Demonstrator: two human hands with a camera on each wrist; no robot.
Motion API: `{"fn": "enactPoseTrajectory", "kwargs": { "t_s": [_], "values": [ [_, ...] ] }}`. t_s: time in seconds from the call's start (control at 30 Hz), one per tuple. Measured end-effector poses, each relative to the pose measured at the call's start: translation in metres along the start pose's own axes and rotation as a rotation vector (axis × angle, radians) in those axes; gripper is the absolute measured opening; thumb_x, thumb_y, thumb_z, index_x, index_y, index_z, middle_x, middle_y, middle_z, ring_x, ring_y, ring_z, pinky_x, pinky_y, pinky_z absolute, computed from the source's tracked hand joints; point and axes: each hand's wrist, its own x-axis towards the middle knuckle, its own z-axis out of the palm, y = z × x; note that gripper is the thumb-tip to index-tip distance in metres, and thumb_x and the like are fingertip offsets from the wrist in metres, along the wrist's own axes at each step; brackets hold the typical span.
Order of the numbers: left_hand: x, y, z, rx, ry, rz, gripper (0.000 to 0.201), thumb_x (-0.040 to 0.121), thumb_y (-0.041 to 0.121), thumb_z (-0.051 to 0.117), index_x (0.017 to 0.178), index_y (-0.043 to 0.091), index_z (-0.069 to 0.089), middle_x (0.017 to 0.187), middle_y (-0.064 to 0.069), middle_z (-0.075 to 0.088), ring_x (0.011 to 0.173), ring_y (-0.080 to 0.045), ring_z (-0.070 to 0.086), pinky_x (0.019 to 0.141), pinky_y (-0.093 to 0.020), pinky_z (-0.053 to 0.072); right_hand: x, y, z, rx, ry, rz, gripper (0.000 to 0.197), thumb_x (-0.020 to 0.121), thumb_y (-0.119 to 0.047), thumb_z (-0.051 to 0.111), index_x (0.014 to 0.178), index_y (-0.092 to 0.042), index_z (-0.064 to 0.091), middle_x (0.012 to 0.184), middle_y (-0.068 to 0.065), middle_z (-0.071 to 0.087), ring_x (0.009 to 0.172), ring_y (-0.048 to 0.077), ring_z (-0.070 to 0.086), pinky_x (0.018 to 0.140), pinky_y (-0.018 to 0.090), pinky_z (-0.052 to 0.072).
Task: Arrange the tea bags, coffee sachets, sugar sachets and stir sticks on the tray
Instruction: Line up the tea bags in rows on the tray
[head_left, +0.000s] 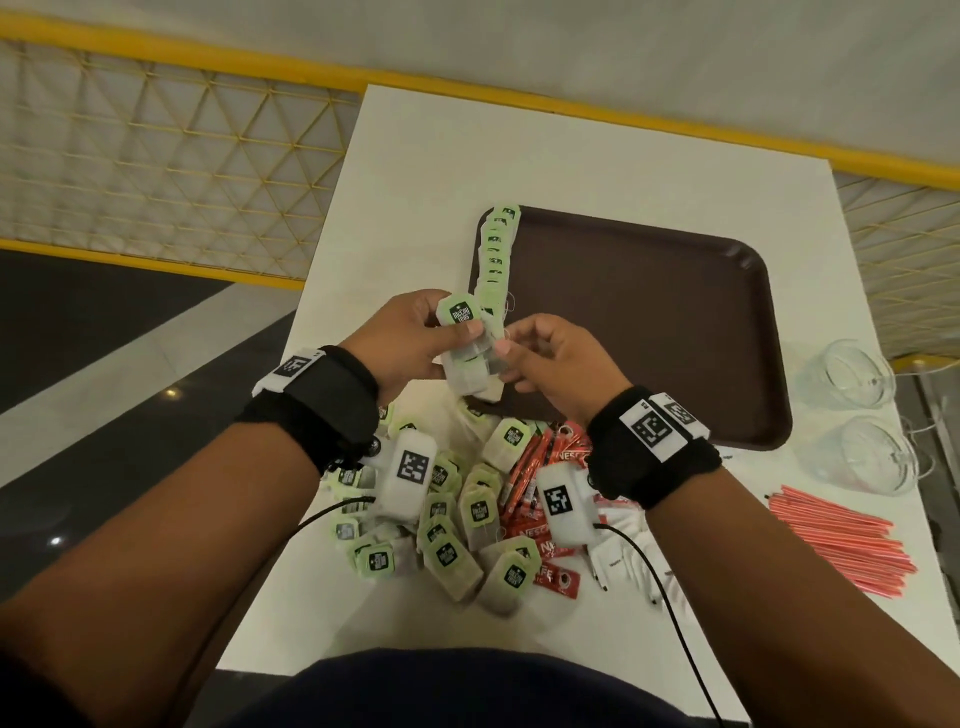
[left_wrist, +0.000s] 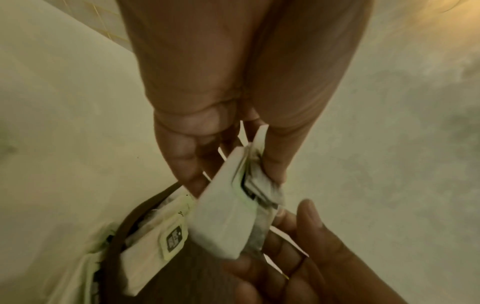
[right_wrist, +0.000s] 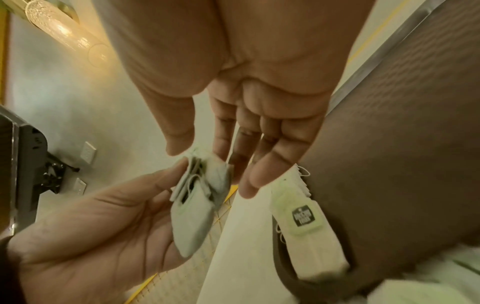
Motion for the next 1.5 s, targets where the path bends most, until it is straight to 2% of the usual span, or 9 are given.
{"fn": "enactPoseTrajectory", "kwargs": {
  "t_s": [0.07, 0.2, 0.43, 0.53, 0.67, 0.83, 1.1, 1.27, 1.5],
  "values": [
    [0.012, -0.001, 0.005, -0.039, 0.045, 0.024, 0.014, 0.094, 0.016, 0.063, 0.107, 0.012, 0.064, 0.107, -0.011, 0.07, 0.094, -0.02, 0.067, 0.083, -0.042, 0.058, 0.012, -0.002, -0.002, 0.068, 0.032, 0.002, 0.029, 0.087, -0.022, 0.072, 0.104, -0.002, 0.059, 0.091, 0.015, 0.071, 0.076, 0.021, 0.069, 0.068, 0.029, 0.058],
    [0.039, -0.003, 0.016, -0.127, 0.153, 0.054, 0.017, 0.094, 0.015, 0.063, 0.109, 0.007, 0.065, 0.105, -0.016, 0.069, 0.095, -0.027, 0.067, 0.091, -0.05, 0.054, 0.041, -0.006, -0.002, 0.115, 0.093, 0.021, 0.022, 0.086, -0.012, 0.073, 0.096, 0.001, 0.058, 0.072, 0.009, 0.065, 0.06, 0.014, 0.064, 0.057, 0.023, 0.055],
    [0.071, 0.007, 0.024, -0.06, 0.137, 0.026, 0.036, 0.09, 0.044, 0.056, 0.106, 0.012, 0.057, 0.1, -0.016, 0.066, 0.092, -0.034, 0.067, 0.09, -0.061, 0.052, 0.085, -0.003, -0.009, 0.063, 0.156, 0.035, 0.015, 0.087, -0.012, 0.071, 0.091, -0.004, 0.059, 0.081, 0.018, 0.07, 0.067, 0.022, 0.069, 0.066, 0.035, 0.061],
    [0.08, 0.015, 0.026, -0.156, 0.092, -0.045, 0.031, 0.102, 0.027, 0.047, 0.131, 0.015, 0.047, 0.125, -0.018, 0.06, 0.103, -0.036, 0.066, 0.091, -0.057, 0.053, 0.099, -0.002, -0.015, 0.05, 0.153, 0.027, 0.016, 0.087, -0.018, 0.072, 0.088, -0.007, 0.06, 0.089, 0.023, 0.07, 0.067, 0.025, 0.068, 0.067, 0.04, 0.061],
    [0.097, 0.01, 0.012, -0.205, 0.022, -0.05, 0.036, 0.102, 0.013, 0.045, 0.139, 0.014, 0.044, 0.132, -0.019, 0.058, 0.104, -0.035, 0.066, 0.084, -0.047, 0.057, 0.111, -0.002, -0.026, -0.032, 0.116, 0.041, 0.026, 0.087, -0.023, 0.072, 0.098, -0.003, 0.062, 0.081, 0.015, 0.069, 0.059, 0.013, 0.063, 0.054, 0.024, 0.052],
    [0.108, 0.008, 0.004, -0.115, 0.006, -0.009, 0.039, 0.098, 0.022, 0.06, 0.134, 0.012, 0.049, 0.116, -0.013, 0.064, 0.092, -0.025, 0.067, 0.073, -0.032, 0.057, 0.128, 0.002, -0.043, -0.304, 0.222, -0.059, 0.025, 0.087, -0.043, 0.067, 0.088, -0.019, 0.064, 0.075, -0.006, 0.063, 0.067, 0.009, 0.06, 0.062, 0.023, 0.046],
    [0.135, 0.005, 0.0, -0.057, 0.076, 0.067, 0.032, 0.092, 0.01, 0.066, 0.122, 0.001, 0.057, 0.107, -0.018, 0.068, 0.088, -0.024, 0.069, 0.083, -0.043, 0.058, 0.15, -0.001, -0.052, -0.066, 0.152, -0.021, 0.016, 0.085, -0.022, 0.074, 0.09, -0.01, 0.064, 0.082, 0.009, 0.071, 0.067, 0.014, 0.068, 0.061, 0.024, 0.055],
    [0.151, 0.009, -0.006, -0.133, 0.105, 0.093, 0.031, 0.094, 0.012, 0.063, 0.121, -0.002, 0.056, 0.108, -0.022, 0.065, 0.088, -0.024, 0.065, 0.08, -0.039, 0.058, 0.166, 0.006, -0.056, 0.236, 0.136, 0.047, 0.013, 0.087, -0.008, 0.07, 0.097, -0.002, 0.065, 0.097, 0.022, 0.071, 0.081, 0.029, 0.071, 0.076, 0.036, 0.057],
    [0.168, 0.01, -0.01, -0.181, 0.107, 0.097, 0.01, 0.098, 0.009, 0.056, 0.107, 0.005, 0.058, 0.098, -0.018, 0.061, 0.074, -0.018, 0.063, 0.075, -0.035, 0.056, 0.189, 0.013, -0.062, 0.236, 0.125, 0.088, 0.017, 0.086, -0.013, 0.072, 0.099, -0.005, 0.067, 0.089, 0.011, 0.07, 0.075, 0.016, 0.066, 0.069, 0.027, 0.052]
  ]
}}
